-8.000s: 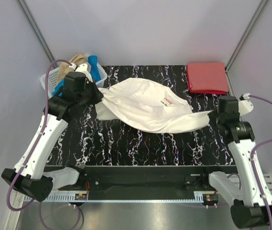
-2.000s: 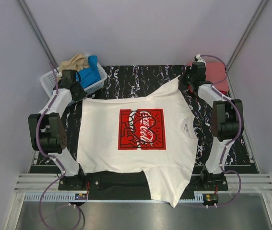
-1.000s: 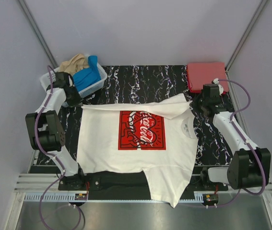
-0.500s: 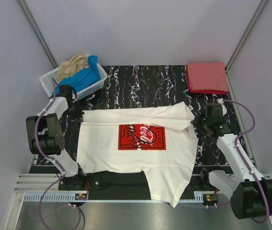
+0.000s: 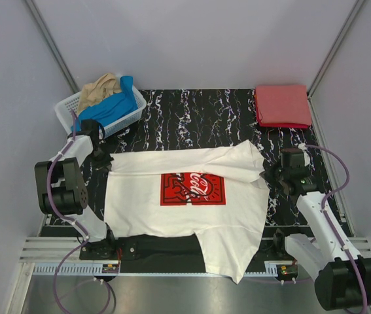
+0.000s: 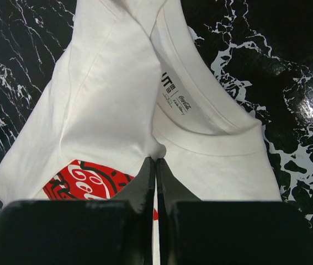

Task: Fold and stack the t-shirts
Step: Fold the tshirt

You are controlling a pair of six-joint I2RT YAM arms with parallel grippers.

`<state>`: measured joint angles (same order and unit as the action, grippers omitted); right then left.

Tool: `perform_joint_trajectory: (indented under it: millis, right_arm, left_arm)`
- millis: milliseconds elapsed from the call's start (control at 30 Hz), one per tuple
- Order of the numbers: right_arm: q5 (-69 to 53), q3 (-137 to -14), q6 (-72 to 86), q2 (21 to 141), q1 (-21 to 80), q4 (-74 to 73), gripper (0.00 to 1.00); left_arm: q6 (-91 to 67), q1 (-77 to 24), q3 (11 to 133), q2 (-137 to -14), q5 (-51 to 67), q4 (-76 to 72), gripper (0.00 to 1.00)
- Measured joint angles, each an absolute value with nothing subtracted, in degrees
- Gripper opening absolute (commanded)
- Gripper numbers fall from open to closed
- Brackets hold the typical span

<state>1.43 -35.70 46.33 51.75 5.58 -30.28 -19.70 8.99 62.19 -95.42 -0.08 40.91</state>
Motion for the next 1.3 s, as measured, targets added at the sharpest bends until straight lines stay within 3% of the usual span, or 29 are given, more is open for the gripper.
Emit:
perform_joint_trajectory:
  millis: [667, 700, 733, 767, 900, 1133, 1300]
  right_arm:
    - [-2.5, -33.4, 47.2, 46.1, 5.6, -36.6, 0.0]
    - [-2.6, -33.3, 47.2, 46.0, 5.6, -37.0, 0.01]
    - [-2.6, -33.3, 47.0, 45.9, 5.6, -37.4, 0.09]
    - [-2.5, -33.4, 46.8, 45.9, 5.6, -37.7, 0.14]
    - [-2.7, -34.6, 45.0, 46.3, 5.6, -41.0, 0.32]
    - [-2.7, -38.2, 44.1, 47.0, 5.6, -44.5, 0.38]
    - [-4.2, -39.0, 44.4, 49.7, 5.6, -41.5, 0.45]
  left_arm:
    - [-19.7, 9.0, 60.6, -95.0, -0.4, 41.7, 0.0]
    - [-19.7, 9.0, 60.6, -95.1, -0.4, 41.8, 0.04]
    - [-19.6, 9.0, 60.6, -95.1, -0.7, 42.0, 0.11]
    - [-19.5, 9.0, 60.6, -95.1, -1.2, 42.1, 0.31]
    - [-19.4, 9.1, 60.6, -95.0, -5.0, 42.8, 0.48]
    - [-19.5, 8.5, 61.5, -90.8, -6.3, 44.5, 0.51]
    - [-19.5, 1.6, 67.3, -89.3, 0.1, 43.4, 0.51]
